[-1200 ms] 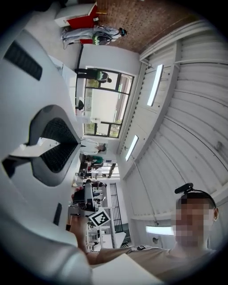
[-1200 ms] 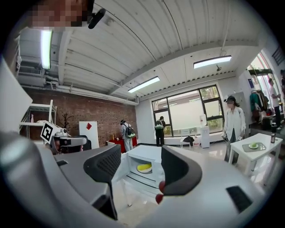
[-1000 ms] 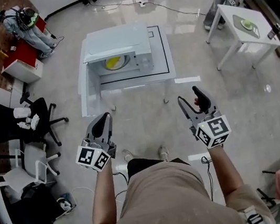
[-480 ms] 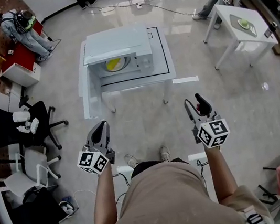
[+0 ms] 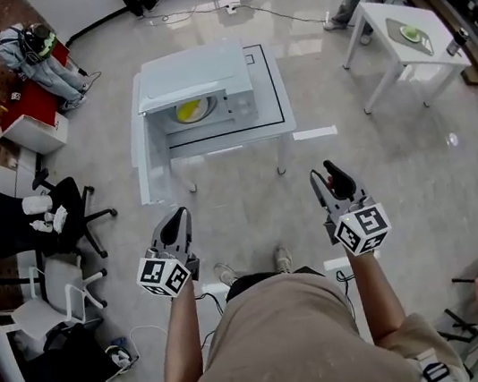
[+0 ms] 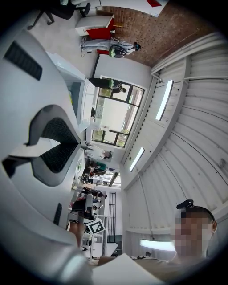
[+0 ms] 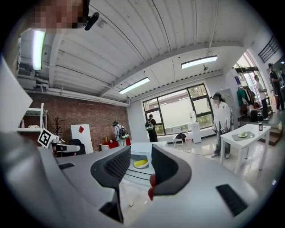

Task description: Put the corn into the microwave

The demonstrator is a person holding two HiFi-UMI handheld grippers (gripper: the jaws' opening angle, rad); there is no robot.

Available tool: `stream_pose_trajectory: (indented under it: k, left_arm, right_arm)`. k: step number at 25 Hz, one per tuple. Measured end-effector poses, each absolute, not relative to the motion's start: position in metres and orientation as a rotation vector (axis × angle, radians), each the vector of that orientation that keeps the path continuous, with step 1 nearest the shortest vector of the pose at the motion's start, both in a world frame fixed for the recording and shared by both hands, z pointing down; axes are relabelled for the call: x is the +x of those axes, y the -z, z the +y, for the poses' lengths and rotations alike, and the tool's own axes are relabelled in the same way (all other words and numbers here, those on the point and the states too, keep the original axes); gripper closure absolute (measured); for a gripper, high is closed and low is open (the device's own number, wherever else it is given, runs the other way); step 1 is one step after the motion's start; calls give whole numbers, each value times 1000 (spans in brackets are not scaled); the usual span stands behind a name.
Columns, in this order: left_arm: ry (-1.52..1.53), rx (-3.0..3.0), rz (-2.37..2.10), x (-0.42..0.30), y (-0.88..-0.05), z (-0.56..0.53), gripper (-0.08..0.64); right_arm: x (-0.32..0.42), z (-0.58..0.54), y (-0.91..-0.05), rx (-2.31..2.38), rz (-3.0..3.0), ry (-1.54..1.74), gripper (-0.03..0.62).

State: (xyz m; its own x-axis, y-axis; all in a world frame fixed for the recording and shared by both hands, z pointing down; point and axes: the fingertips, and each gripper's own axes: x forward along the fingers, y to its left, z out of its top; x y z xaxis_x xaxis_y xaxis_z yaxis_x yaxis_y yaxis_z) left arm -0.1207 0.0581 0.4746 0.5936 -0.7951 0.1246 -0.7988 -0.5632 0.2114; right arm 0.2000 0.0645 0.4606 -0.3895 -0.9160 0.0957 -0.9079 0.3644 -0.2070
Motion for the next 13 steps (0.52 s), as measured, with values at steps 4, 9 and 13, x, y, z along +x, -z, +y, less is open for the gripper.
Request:
stream_pose_trajectory:
  k: [4,9,13]
  left_arm:
    - [10,2564,-1296,-109,-469,61,555]
    - [1,2574,-1282,-94,-469,58,555]
    - [-14,2573,-1265,-79,-473,60,555]
  right_arm:
    - [211,68,-452,-1652,2510,397,440]
    - [223,72,-448,-1708,2552,302,440]
    - [228,77,-450,-1730,2591,253,440]
